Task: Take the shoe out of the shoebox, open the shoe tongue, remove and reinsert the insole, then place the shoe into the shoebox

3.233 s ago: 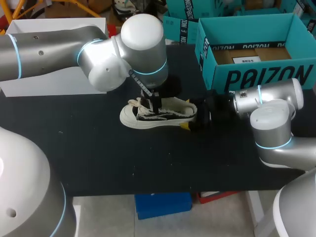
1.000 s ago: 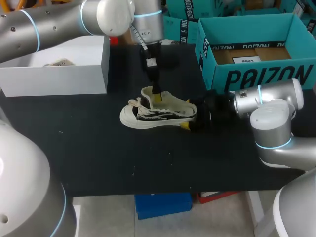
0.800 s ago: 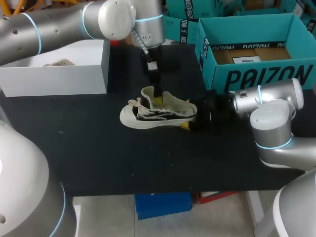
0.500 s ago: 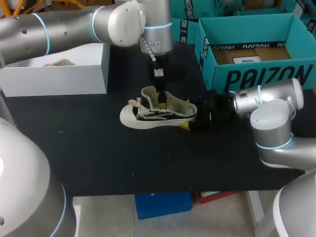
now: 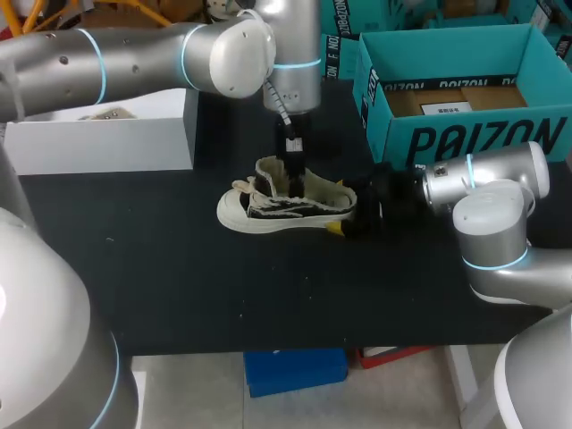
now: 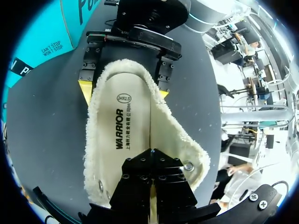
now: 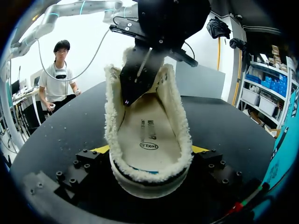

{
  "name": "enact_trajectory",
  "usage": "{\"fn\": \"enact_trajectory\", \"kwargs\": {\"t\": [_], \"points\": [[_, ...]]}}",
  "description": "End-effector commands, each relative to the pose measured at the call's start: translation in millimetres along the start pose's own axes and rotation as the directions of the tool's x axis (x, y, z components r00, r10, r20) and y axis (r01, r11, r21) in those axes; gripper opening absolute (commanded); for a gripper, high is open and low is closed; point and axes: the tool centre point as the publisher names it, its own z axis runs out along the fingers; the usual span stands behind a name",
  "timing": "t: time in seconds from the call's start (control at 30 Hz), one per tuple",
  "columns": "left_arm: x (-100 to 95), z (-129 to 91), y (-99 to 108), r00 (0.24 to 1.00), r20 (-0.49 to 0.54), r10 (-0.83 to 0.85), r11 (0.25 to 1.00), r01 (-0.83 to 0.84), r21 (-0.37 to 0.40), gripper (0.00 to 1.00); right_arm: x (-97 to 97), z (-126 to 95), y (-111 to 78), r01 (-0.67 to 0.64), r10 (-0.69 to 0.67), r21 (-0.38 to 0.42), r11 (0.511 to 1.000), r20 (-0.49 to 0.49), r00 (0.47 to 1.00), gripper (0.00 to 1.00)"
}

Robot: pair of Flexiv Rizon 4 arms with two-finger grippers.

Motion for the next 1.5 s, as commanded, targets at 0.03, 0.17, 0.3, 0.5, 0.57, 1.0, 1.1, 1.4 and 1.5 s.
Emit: {"fn": "enact_trajectory", "kwargs": {"t": [0.03,0.17,0.3,0.5,0.57,1.0,1.1,1.4,1.5], "points": [[-2.4,8,0,1.000,-0.001,-0.003,1.000,0.003,-0.003,0.00,-0.8,0,-1.5,-0.001,0.001,0.001,1.000,-0.001,1.000,0.00],[-2.8,12,0,1.000,-0.008,-0.006,1.000,0.006,-0.005,0.00,-0.8,0,-1.5,-0.001,0.001,0.001,1.000,-0.001,1.000,0.00],[-0.8,16,-1,1.000,-0.015,-0.008,1.000,0.008,-0.001,0.00,-0.8,0,-1.5,-0.001,0.001,0.001,1.000,-0.001,1.000,0.00],[2.1,27,-1,1.000,-0.020,-0.017,1.000,0.017,-0.012,0.00,-0.8,0,-1.5,-0.001,0.001,0.001,1.000,-0.001,1.000,0.00],[0.8,31,-1,1.000,-0.018,-0.022,1.000,0.022,-0.016,0.00,-0.8,0,-1.5,-0.001,0.001,0.001,1.000,-0.001,1.000,0.00],[-8.9,39,4,0.997,0.020,-0.074,0.997,0.074,-0.007,0.00,-0.8,0,-1.5,-0.001,0.001,0.001,1.000,-0.001,1.000,0.00],[-10.2,40,4,0.996,0.025,-0.080,0.997,0.080,0.001,0.00,-0.8,0,-1.5,-0.001,0.001,0.001,1.000,-0.001,1.000,0.00],[-11.0,50,0,0.995,0.031,-0.094,0.996,0.094,0.006,0.00,-0.8,0,-1.5,-0.001,0.001,0.001,1.000,-0.001,1.000,0.00],[-10.2,51,-1,0.995,0.031,-0.094,0.996,0.094,0.009,0.00,-0.8,0,-1.5,-0.001,0.001,0.001,1.000,-0.001,1.000,0.00]]}}
